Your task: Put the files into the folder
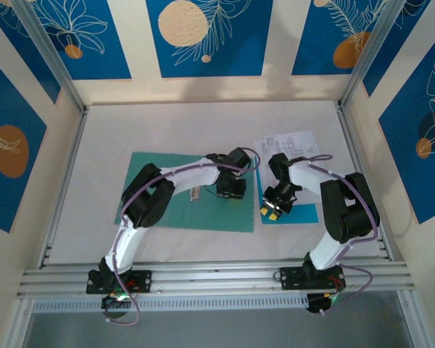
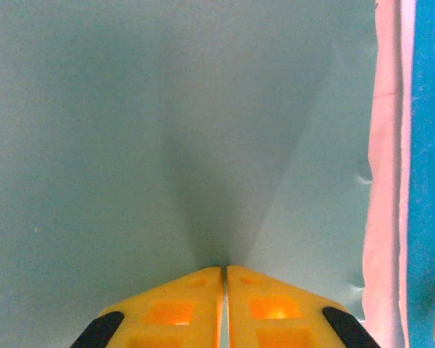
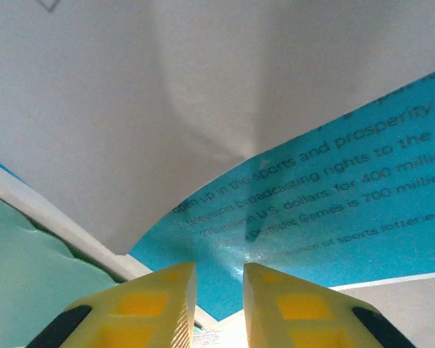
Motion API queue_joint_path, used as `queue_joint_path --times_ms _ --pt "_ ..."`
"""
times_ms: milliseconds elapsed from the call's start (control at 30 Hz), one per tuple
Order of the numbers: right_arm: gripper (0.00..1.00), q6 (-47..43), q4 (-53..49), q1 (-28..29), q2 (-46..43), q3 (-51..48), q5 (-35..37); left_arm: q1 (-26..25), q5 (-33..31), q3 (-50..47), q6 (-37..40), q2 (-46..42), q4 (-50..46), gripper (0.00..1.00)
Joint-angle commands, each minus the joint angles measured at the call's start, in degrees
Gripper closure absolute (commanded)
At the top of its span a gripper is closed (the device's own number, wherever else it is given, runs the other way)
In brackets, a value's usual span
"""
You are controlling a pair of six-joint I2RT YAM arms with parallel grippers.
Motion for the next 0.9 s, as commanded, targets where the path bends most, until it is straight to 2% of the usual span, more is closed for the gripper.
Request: queue_joint_path --times_ms 0,267,433,567,767,867 --pt "0.75 -0.7 0.2 -0.9 0.6 0.0 -1.5 -1.0 0.8 0.4 -0.5 3.7 -1.6 0.90" --pt "0.75 -1.6 0.3 -1.3 0.8 0.2 -1.9 -1.3 0.6 1.6 0.0 4.2 -1.3 0.91" --pt "0.75 -2.3 -1.7 -1.7 -2.2 2.9 0.9 -1.3 -2.6 2.0 1.2 1.9 -2.3 0.90" --pt "0.74 -2.7 -3.2 -5.5 -3.4 5.2 3.3 -1.2 -3.5 4.3 1.7 0.9 -3.9 0.87" --pt "0.74 0.0 -7.8 -13.3 -2.1 6.5 8.2 0.0 -7.1 9.8 0.4 0.8 -10.2 0.62" --pt "0.74 2.0 -8.0 -17.6 -1.8 4.4 7.4 1.8 -8.8 13.0 -1.3 2.4 -13.9 0.60"
